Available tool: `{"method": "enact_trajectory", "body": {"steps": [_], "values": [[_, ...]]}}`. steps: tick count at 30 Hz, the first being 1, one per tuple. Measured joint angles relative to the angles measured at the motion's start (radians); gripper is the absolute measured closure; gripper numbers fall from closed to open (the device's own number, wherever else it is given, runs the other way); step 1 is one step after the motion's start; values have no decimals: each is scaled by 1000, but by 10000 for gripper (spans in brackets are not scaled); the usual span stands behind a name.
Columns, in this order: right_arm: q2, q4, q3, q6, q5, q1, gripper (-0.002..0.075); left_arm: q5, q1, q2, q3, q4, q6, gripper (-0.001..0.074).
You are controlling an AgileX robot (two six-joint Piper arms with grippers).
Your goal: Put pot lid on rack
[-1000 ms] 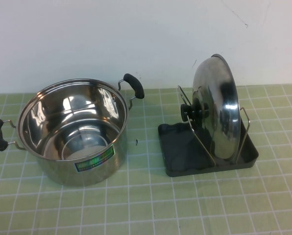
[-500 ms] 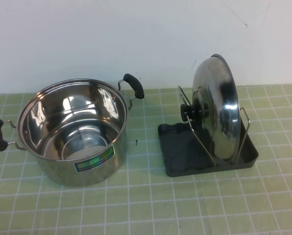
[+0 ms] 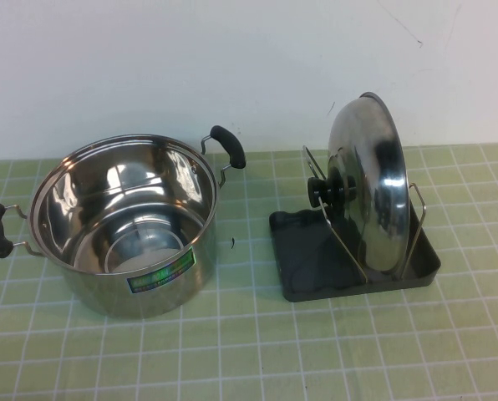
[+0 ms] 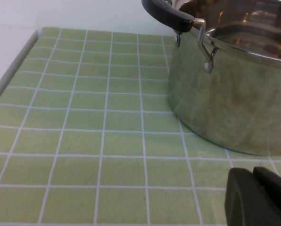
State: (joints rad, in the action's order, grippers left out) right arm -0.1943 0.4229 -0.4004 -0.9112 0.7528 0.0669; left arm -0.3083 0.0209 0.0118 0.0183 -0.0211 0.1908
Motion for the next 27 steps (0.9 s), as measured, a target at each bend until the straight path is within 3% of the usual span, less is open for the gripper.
{"method": "enact_trajectory", "body": {"steps": [17, 22, 27], "values": [[9, -78, 9, -14, -61, -4, 727, 0, 0, 0, 0, 0, -4, 738], [72, -297, 71, 241, -229, -46, 727, 0, 0, 0, 0, 0, -4, 738], [158, -423, 271, 465, -443, -78, 727, 0, 0, 0, 0, 0, -4, 738]]}}
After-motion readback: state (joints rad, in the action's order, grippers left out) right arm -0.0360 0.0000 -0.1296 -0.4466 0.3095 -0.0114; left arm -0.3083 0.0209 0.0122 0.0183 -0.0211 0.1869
